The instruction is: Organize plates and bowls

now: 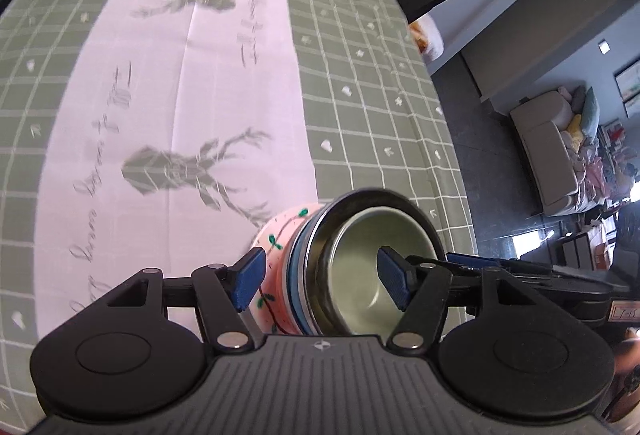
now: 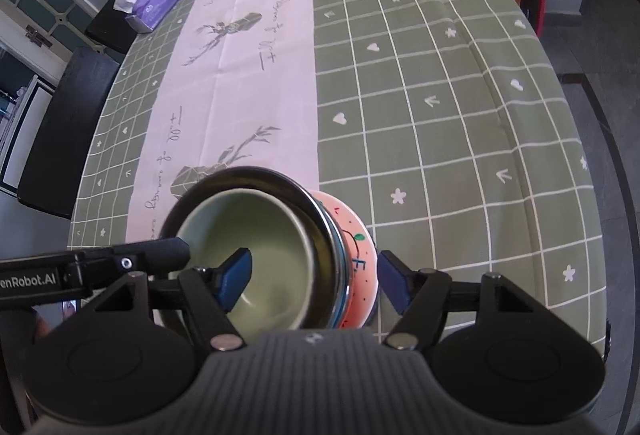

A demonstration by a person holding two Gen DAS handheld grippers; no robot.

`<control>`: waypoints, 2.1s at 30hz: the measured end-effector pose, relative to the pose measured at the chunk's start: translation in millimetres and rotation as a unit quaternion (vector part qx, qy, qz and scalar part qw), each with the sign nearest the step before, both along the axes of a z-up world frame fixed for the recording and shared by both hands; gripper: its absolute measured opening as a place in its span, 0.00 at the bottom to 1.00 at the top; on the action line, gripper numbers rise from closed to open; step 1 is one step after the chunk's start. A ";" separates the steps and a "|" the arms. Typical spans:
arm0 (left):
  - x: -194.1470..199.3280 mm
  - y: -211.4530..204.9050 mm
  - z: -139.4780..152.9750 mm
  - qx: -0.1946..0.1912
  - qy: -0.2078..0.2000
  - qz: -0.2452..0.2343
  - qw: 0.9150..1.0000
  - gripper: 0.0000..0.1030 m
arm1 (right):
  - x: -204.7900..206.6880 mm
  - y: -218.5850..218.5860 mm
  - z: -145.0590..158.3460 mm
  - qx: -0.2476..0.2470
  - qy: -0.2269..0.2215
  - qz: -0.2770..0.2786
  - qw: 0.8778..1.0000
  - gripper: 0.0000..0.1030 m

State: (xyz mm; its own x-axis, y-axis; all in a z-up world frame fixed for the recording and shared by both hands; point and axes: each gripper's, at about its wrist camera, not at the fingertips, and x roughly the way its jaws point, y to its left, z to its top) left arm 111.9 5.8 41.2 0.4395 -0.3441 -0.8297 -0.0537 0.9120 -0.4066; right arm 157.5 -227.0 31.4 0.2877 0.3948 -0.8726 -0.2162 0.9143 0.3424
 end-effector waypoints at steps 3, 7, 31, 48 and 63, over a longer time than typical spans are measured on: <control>-10.9 -3.1 18.8 0.026 -0.037 -0.019 0.999 0.73 | -9.3 3.8 14.6 -0.007 -0.025 0.010 1.000 0.70; -31.2 -10.7 43.2 0.064 -0.091 -0.057 0.992 0.73 | -24.5 8.7 34.3 -0.010 -0.059 0.022 0.998 0.71; -195.1 -44.0 34.2 0.192 -0.380 -0.032 0.904 0.72 | -200.2 -10.9 50.4 0.013 -0.338 0.018 0.941 0.76; -233.7 -61.3 -41.8 0.270 -0.413 0.041 0.869 0.87 | -271.4 -2.6 -41.9 -0.034 -0.432 -0.095 0.896 0.84; -229.2 -68.5 -75.2 0.290 -0.295 0.047 0.909 0.89 | -278.7 -6.0 -56.4 -0.050 -0.414 -0.107 0.902 0.86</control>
State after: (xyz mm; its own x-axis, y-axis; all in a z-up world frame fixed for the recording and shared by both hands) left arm -117.3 -62.7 -34.1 0.8721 0.1375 -0.4696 -0.0707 0.9850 0.1571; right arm -121.2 -233.1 -25.0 0.9183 0.1834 -0.3510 -0.1741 0.9830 0.0582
